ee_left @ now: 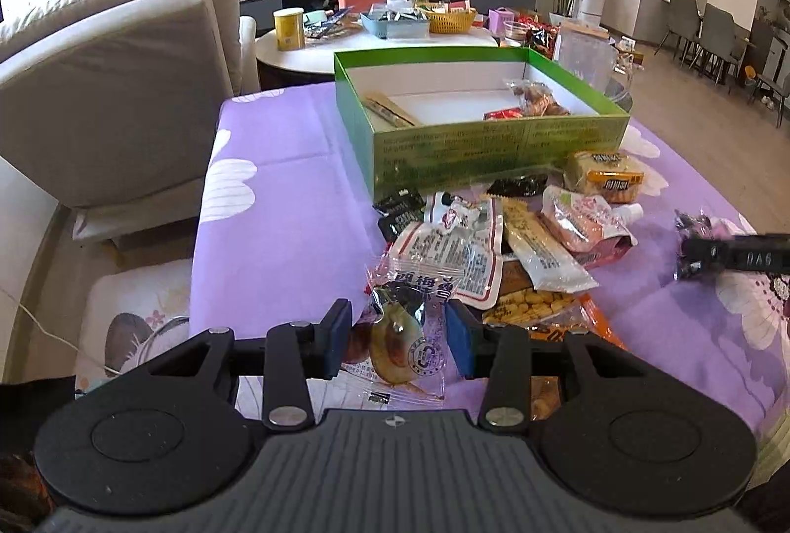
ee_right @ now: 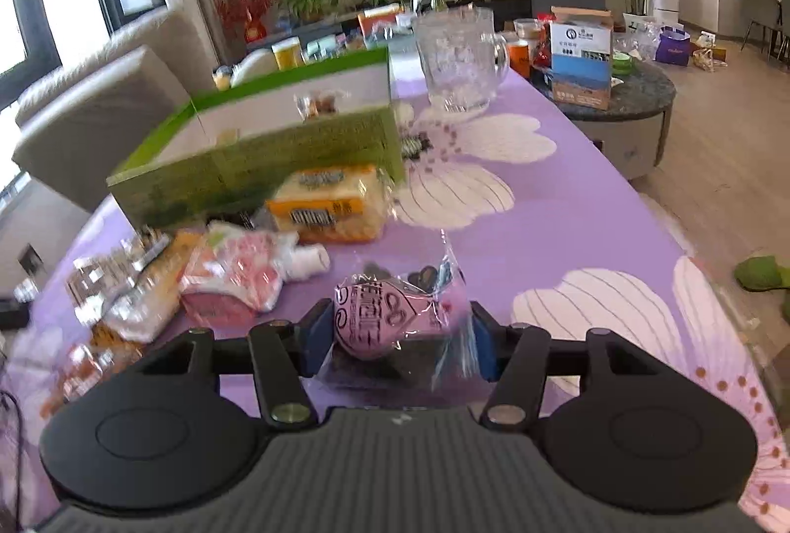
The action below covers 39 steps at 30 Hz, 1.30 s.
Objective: Organize snacks
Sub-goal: 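Grasp a banana-chip packet with the left tool while the right grasps the pink-printed bag, then release the banana-chip packet into the box with the left tool while the right releases the pink-printed bag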
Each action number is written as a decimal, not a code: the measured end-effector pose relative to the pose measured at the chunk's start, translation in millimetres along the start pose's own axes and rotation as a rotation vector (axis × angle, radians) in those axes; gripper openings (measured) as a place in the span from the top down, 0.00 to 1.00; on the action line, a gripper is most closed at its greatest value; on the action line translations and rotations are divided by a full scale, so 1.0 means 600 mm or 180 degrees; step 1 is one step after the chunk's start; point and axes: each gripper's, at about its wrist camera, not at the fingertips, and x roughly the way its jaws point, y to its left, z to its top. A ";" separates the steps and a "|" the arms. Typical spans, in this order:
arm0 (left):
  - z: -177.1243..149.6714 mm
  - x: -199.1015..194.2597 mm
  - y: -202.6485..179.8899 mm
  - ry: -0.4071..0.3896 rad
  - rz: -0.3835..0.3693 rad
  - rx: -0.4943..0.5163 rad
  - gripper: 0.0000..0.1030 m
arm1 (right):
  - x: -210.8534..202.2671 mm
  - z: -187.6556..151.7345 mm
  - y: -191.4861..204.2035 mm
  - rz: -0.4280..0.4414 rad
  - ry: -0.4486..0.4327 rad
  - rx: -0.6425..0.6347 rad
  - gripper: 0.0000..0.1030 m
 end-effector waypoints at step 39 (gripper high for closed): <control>0.095 0.042 -0.011 -0.0241 -0.0186 0.0001 0.63 | 0.034 0.007 0.044 -0.0117 -0.0269 -0.0442 0.45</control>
